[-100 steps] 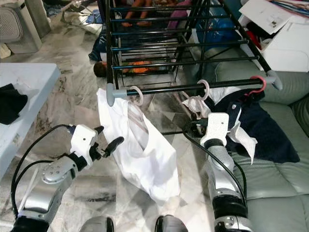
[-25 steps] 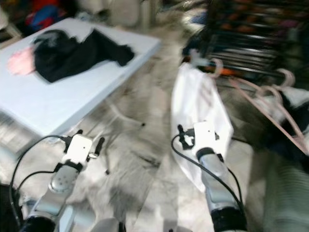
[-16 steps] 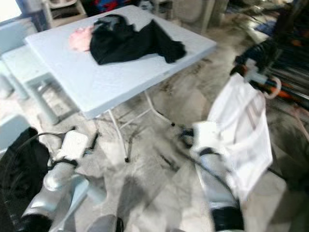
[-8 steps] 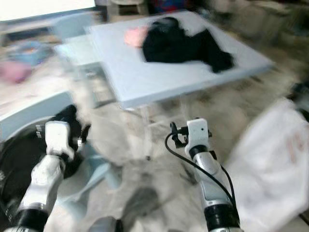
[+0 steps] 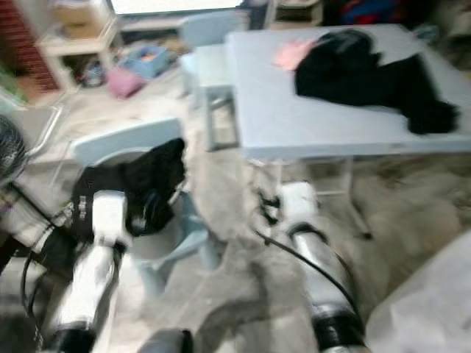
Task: Hang hanger
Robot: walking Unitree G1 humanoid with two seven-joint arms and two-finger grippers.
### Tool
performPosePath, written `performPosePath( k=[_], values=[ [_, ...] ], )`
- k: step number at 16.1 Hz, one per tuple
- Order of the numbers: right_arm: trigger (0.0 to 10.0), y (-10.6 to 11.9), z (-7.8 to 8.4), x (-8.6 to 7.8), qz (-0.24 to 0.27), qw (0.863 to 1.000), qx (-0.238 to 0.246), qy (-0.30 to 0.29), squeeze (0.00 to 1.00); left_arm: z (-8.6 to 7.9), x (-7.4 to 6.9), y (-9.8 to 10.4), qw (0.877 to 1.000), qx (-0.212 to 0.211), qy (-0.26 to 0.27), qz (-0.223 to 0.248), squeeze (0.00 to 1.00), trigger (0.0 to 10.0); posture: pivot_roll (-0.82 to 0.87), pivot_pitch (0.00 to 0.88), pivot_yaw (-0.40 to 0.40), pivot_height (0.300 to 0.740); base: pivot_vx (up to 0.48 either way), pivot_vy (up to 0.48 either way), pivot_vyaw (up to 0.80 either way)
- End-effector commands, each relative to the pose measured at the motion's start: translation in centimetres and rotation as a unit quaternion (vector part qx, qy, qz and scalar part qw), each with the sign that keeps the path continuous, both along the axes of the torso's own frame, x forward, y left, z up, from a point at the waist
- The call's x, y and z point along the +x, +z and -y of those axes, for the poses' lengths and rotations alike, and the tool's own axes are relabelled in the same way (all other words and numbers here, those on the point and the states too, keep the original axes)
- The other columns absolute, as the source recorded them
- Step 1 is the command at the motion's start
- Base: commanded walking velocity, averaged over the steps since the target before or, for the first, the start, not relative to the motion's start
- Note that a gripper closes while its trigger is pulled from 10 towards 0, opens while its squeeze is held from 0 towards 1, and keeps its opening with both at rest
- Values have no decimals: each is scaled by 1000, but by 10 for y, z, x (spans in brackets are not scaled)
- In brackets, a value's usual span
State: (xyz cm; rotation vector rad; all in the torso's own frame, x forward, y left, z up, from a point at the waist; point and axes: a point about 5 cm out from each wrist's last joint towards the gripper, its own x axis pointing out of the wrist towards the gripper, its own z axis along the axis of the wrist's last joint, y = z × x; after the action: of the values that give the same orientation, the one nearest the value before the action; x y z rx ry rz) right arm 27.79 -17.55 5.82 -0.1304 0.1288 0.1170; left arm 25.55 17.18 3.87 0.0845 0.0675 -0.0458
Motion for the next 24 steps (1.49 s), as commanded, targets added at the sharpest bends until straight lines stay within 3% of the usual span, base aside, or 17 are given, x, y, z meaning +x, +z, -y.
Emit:
performPosePath(
  k=[1, 7, 13, 16, 24],
  values=[
    [10000, 2, 0, 1, 6, 1000, 8, -4, 0, -15, -2, 14, 999, 17, 29, 29, 0, 10000, 21, 0, -26, 740, 0, 0, 0],
    [10000, 6, -7, -4, 0, 1000, 16, 15, 0, -52, -15, 2, 995, 60, 75, -30, 0, 10000, 29, 22, -58, 740, 0, 0, 0],
    [10000, 10, -7, -11, 0, 1000, 23, 17, 0, -58, -6, 9, 995, 72, 63, -32, 0, 10000, 10, 34, -40, 740, 0, 0, 0],
    [10000, 14, -14, -15, 5, 999, 23, 32, 0, -58, -7, 15, 996, 71, 51, -24, 0, 10000, 21, 57, -43, 740, 87, 0, 754],
    [10000, 18, -16, -1, 8, 999, 36, 25, 0, -65, -7, 23, 996, 73, 42, -21, 0, 10000, 60, 39, -45, 740, 344, 0, 67]
  ],
)
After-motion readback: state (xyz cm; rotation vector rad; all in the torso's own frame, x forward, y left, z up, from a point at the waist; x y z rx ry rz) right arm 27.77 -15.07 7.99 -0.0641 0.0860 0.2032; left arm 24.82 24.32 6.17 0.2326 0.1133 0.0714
